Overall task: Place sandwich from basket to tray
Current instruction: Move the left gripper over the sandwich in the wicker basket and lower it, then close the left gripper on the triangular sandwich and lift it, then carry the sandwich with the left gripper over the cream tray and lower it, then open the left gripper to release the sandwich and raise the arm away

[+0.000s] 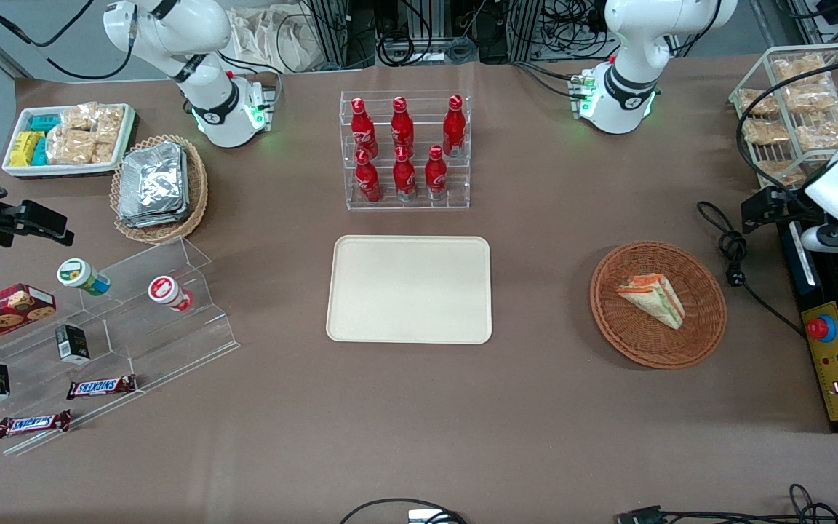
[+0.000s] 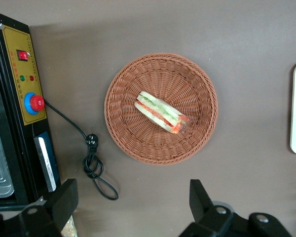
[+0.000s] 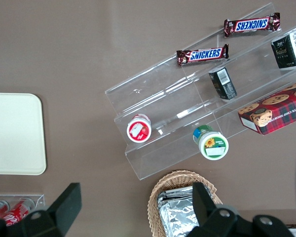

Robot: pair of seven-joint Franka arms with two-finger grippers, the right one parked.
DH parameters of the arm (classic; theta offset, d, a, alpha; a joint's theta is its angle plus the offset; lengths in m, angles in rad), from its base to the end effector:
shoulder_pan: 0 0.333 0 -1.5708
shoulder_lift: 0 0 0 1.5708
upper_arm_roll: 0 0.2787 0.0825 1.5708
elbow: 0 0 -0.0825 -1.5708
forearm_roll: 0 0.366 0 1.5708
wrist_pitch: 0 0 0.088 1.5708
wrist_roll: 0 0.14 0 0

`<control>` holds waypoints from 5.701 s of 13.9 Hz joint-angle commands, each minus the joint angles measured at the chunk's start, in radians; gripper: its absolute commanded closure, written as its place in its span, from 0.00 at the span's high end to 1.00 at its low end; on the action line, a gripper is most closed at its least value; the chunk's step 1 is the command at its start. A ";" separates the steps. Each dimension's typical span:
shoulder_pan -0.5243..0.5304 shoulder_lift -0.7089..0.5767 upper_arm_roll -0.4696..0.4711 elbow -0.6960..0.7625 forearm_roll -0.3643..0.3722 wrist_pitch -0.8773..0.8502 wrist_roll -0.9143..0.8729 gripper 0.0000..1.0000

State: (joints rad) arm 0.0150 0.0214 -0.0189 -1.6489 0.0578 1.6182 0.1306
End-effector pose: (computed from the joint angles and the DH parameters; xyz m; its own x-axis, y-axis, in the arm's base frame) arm 0.5415 0.0058 0.5114 0.9889 -0.1366 -0.0591 -0.1396 -0.9890 -0.0498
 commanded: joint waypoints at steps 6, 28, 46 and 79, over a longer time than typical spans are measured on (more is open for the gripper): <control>-0.007 0.083 -0.012 0.065 -0.044 -0.077 -0.202 1.00; -0.020 0.202 -0.022 -0.548 -0.076 0.730 -1.310 1.00; -0.029 0.272 -0.088 -0.176 -0.007 0.345 -1.318 0.00; -0.491 0.643 -0.253 0.302 0.185 0.220 -0.965 1.00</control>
State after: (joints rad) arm -0.4774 0.7613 -0.3017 -1.3287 0.2300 1.9332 -0.8446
